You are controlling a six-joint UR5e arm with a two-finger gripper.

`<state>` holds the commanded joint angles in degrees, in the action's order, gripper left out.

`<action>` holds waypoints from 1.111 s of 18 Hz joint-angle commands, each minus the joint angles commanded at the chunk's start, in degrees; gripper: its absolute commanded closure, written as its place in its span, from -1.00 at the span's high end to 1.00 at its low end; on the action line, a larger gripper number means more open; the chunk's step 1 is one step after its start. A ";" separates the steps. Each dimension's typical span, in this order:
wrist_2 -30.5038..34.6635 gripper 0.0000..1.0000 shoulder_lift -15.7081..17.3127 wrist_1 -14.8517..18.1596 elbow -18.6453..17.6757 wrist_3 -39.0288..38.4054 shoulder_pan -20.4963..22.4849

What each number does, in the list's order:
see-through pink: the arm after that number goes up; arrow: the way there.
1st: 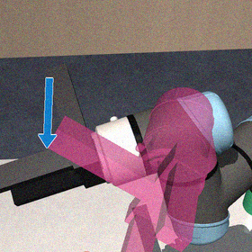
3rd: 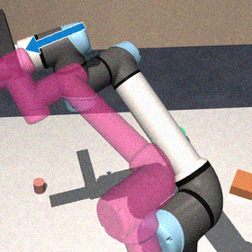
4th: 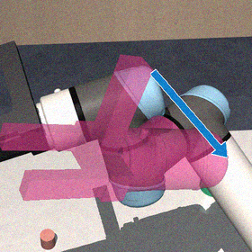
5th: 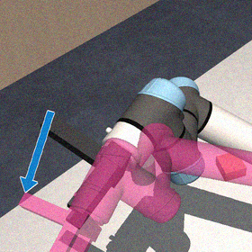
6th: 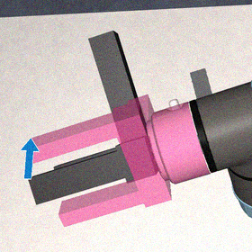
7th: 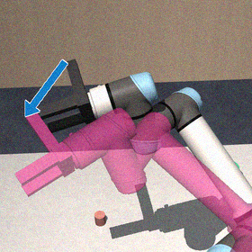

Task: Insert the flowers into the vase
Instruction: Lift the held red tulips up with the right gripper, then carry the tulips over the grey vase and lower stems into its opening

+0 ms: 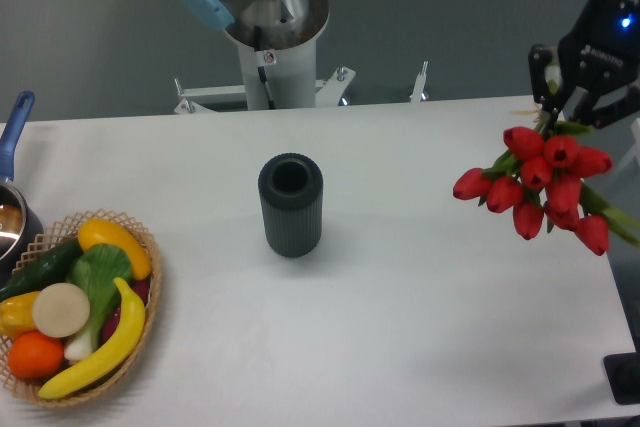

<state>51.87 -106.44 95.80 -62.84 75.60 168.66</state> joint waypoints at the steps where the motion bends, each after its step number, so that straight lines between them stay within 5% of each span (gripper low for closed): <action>1: -0.88 -1.00 0.26 -0.09 0.00 -0.79 0.17; 9: -11.06 -1.00 2.37 -0.18 -0.87 -4.84 1.67; 20: -23.72 -1.00 8.87 -0.35 -9.13 -8.09 2.46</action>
<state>28.14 -97.57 95.45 -71.97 67.51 171.12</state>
